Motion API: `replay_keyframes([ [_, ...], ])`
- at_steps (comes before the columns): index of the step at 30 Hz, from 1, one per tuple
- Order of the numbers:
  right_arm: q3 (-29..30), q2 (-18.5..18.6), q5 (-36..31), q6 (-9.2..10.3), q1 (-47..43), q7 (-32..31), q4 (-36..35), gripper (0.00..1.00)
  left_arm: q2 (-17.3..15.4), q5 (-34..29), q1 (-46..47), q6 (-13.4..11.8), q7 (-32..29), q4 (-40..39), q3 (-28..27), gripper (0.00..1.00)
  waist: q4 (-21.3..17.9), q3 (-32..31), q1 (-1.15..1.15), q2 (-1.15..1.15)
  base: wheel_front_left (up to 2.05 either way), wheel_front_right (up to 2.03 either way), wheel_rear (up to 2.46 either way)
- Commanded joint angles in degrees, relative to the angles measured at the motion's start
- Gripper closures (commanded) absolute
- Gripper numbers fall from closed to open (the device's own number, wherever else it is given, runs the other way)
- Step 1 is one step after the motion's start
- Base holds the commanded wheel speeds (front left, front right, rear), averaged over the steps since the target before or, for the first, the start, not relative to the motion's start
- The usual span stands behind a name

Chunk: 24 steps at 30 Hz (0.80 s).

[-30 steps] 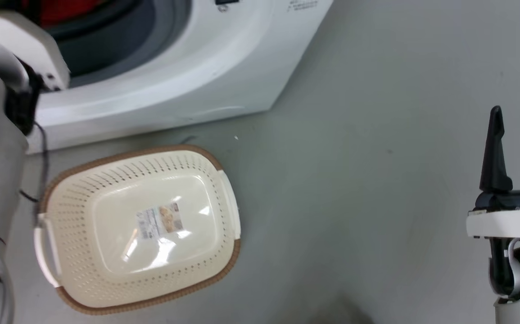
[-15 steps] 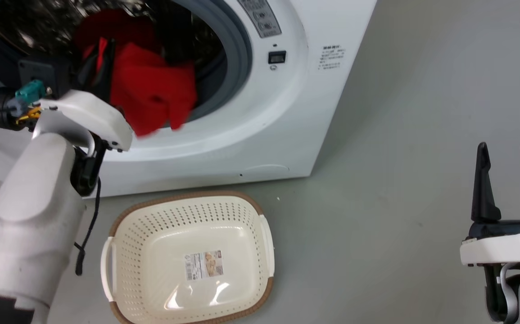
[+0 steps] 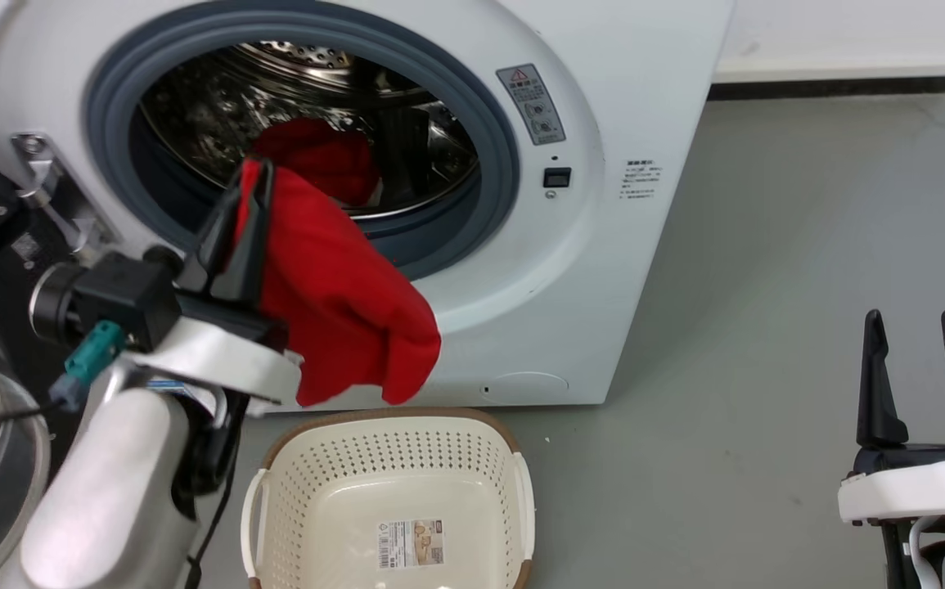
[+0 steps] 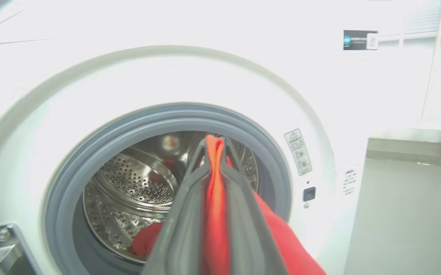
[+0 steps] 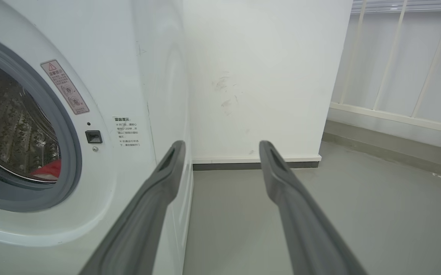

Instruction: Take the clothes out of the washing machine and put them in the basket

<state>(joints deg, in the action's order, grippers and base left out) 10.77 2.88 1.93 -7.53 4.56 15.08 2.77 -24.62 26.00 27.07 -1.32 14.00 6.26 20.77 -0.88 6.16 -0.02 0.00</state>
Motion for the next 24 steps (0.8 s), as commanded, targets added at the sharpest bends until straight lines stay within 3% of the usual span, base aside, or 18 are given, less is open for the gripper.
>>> replay_keyframes([
  [1,0.14,0.00,0.16,0.08,-0.39,0.14,0.13,0.00,-0.05,0.18,-1.18,-0.38,-0.16,-1.12,0.21,1.00,0.79,-0.74,0.02,0.00,0.00,0.00,0.00],
  [6,-0.18,-0.02,0.89,0.08,-0.26,0.14,0.09,0.00,-0.81,0.22,-7.45,-2.29,-2.17,-6.19,1.32,1.00,1.54,-0.11,0.02,0.00,0.00,0.00,0.00],
  [10,-0.82,-0.03,0.66,0.08,-0.54,0.14,0.10,0.00,-0.58,1.58,-11.59,-2.12,-3.18,-4.39,2.40,1.00,1.66,1.02,0.02,0.00,0.00,0.00,0.00],
  [15,-0.71,-0.02,0.11,0.07,0.76,0.14,-0.62,0.00,1.07,2.24,-13.59,-0.90,-2.68,2.93,4.51,1.00,1.23,4.09,0.02,0.00,0.00,0.00,0.00],
  [24,-1.59,-0.04,-1.00,0.08,4.54,0.14,-2.89,0.00,4.58,0.36,-7.49,2.40,0.29,21.62,6.98,1.00,-2.06,13.67,0.02,0.00,0.00,0.00,0.00],
])
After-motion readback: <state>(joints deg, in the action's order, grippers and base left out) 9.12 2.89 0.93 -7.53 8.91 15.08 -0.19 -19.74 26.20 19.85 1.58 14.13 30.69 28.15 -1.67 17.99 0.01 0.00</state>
